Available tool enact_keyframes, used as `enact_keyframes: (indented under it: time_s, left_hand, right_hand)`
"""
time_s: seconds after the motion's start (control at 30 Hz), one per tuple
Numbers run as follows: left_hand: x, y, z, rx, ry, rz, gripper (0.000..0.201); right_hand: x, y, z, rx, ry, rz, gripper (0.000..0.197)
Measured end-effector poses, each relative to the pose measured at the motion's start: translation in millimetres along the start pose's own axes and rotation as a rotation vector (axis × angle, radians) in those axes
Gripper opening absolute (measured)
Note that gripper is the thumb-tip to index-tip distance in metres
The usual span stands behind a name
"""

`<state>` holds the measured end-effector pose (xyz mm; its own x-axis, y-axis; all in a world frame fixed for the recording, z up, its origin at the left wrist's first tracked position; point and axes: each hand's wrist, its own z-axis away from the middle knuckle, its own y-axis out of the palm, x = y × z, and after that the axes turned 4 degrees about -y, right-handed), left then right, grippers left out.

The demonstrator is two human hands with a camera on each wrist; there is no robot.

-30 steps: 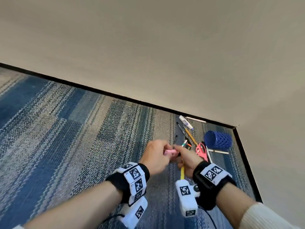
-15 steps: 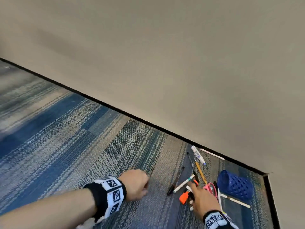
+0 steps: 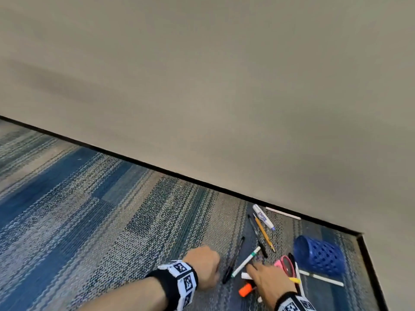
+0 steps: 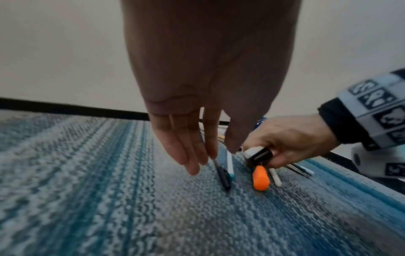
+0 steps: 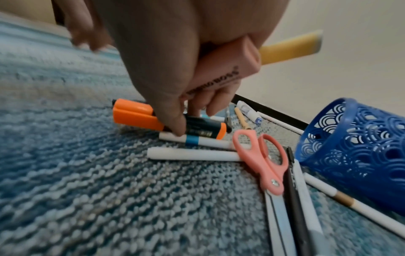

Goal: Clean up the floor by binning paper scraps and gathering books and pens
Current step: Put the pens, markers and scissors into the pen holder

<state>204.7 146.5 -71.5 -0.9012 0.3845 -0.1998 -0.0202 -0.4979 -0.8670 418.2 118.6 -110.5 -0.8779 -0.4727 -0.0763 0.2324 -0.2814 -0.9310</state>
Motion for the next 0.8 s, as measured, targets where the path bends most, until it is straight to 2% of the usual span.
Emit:
enact_keyframes:
  time_s: [0.07, 0.1, 0.2, 0.3, 0.37, 0.47, 0.53, 0.6, 0.67, 0.73, 0.8]
  left_hand:
    - [-9.0, 15.0, -15.4, -0.016, -0.034, -0.007, 0.035]
    - [-16.0, 21.6, -23.1, -0.019, -0.047, -0.014, 0.036]
    - [-29.6, 31.6, -43.4, -0.051, -0.100, -0.012, 0.041]
    - [-42.0, 40.0, -63.9, -0.051, -0.119, 0.005, 0.046]
    - [-49.9, 46.3, -71.2, -0.017, -0.128, -0.030, 0.042]
    - [-56.4, 52.0, -73.6, 0.040, -0.112, -0.082, 0.035]
    - [-56.0, 50.1, -71.5, 0.055, -0.098, -0.048, 0.032]
    - [-55.9, 45.5, -69.0, 0.034, -0.086, 0.034, 0.028]
    - [-57.3, 39.6, -65.6, -0.007, -0.066, 0.115, 0.026]
    - [-60.3, 33.7, -62.0, -0.067, -0.006, 0.232, 0.023]
    - [-64.1, 26.1, -55.5, -0.103, 0.072, 0.378, 0.028]
  right_hand:
    - [3.0, -5.4, 7.3, 0.073, 0.076, -0.099, 0.037]
    - [5.6, -7.8, 15.7, 0.041, 0.154, -0.182, 0.037]
    - [9.8, -5.7, 40.8, -0.197, 0.437, -0.601, 0.029]
    - [8.7, -0.5, 56.9, -0.335, 0.680, -0.969, 0.021]
    - [3.3, 2.8, 68.0, -0.409, 0.763, -1.036, 0.017]
    - [-6.9, 8.8, 82.6, -0.474, 0.857, -1.089, 0.021]
    - [-10.7, 15.5, 86.9, -0.486, 0.872, -1.128, 0.012]
    - [-11.6, 21.9, 86.6, -0.513, 0.823, -1.127, 0.008]
    - [-10.1, 22.0, 82.8, -0.531, 0.733, -1.052, 0.021]
    - [-7.6, 18.7, 77.7, -0.511, 0.675, -0.937, 0.042]
    - [-6.5, 14.8, 72.7, -0.520, 0.642, -0.763, 0.044]
